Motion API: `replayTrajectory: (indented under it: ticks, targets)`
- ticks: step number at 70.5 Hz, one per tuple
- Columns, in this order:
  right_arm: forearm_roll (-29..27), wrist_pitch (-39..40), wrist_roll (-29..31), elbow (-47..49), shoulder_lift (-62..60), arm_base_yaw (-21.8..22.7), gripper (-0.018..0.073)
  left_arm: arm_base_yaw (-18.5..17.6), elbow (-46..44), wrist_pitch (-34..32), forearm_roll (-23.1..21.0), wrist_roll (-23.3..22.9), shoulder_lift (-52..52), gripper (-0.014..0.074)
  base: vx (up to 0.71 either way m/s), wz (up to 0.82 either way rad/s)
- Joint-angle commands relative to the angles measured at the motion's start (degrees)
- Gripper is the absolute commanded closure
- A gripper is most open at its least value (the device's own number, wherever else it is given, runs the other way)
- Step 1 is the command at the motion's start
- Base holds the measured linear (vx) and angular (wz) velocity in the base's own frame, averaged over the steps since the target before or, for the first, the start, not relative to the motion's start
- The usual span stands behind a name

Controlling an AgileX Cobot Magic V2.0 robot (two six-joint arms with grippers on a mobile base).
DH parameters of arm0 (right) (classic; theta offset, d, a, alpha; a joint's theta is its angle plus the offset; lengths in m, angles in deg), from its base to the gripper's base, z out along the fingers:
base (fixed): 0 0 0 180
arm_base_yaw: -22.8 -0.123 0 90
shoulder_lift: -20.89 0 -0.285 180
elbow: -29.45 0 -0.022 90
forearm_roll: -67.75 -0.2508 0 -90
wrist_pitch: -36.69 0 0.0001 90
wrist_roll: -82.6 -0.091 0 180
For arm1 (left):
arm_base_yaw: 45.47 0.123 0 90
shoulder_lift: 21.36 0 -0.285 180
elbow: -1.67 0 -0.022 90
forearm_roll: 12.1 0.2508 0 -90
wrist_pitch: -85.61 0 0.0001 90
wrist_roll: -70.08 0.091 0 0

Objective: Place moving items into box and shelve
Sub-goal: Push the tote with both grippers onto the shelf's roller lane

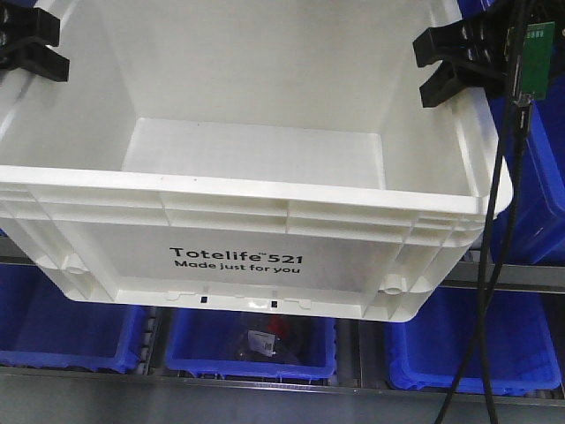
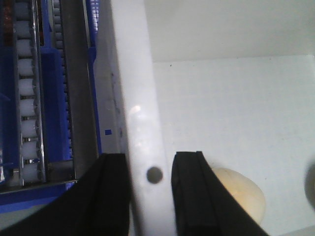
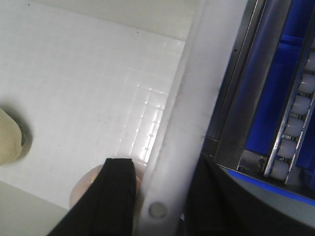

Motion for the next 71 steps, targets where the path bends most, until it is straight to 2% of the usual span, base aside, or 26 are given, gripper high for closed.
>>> replayTrajectory:
  ticks: [1,12,33,46,71]
  targets:
    - [-4.28,7.31,1.70,2.20,-1.46,-0.27,0.0571,-0.59,-2.74,-7.05,-6.99,0.45,0.60,0.0613,0.00,0.00]
    - [-4.27,9.52,1.77,2.20,0.29,-0.27,0.0571,-0.59,-2.74,-8.84,-7.07,2.33,-2.58,0.0613,0.00,0.00]
    - [-4.27,16.98,2.63,2.20,3.36,-0.27,0.0571,-0.59,-2.74,-14.90,-7.07,2.40,-7.29,0.0613,0.00,0.00]
    - [-4.22,21.31,2.80,2.20,4.91,-0.27,0.0571,-0.59,-2.74,-19.30,-7.14,5.39,-9.33,0.0613,0.00,0.00]
    - [-3.83,26.66,4.11,2.20,7.62,-0.27,0.0571,-0.59,-2.74,-26.42,-7.14,5.32,-11.72,0.0613,0.00,0.00]
